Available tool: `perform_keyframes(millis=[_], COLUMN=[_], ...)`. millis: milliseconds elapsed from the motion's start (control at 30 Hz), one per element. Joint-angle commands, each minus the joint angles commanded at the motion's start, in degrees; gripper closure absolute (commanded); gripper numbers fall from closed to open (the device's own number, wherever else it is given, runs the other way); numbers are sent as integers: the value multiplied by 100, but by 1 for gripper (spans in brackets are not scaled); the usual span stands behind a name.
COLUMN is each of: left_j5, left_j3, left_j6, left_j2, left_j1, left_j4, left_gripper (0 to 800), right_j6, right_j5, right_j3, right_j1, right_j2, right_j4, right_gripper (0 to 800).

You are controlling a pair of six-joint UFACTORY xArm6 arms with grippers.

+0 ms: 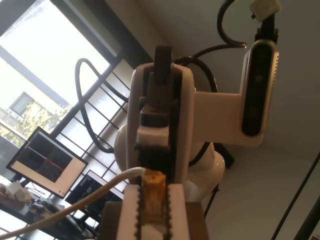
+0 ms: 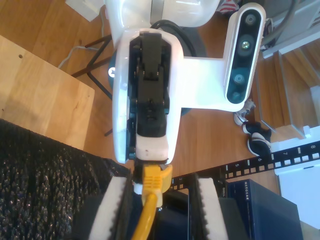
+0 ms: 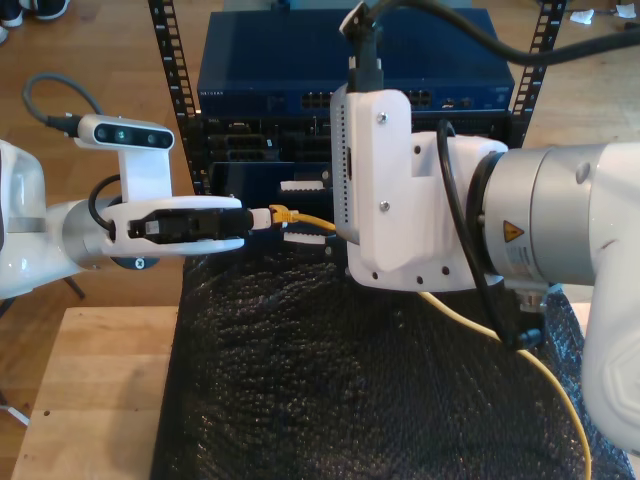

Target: Grab the cable and plug it in

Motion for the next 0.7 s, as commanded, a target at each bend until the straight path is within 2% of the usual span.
perform_keyframes(millis=[233, 367, 700], left_j5=[0, 0, 9], left_j3=[-9, -18, -9], left_j6=[0, 0, 0], left_j2=[0, 0, 0], left_j1=[0, 0, 0], left_j4=[-26, -26, -26], left_gripper=[769, 769, 769], right_j6=[0, 0, -9], right_j5=[0, 0, 0], right_j3=[26, 26, 26], right_j1=[18, 18, 18], right_j2=[0, 0, 0], right_j4=[9, 176, 185], right_gripper=[576, 585, 604])
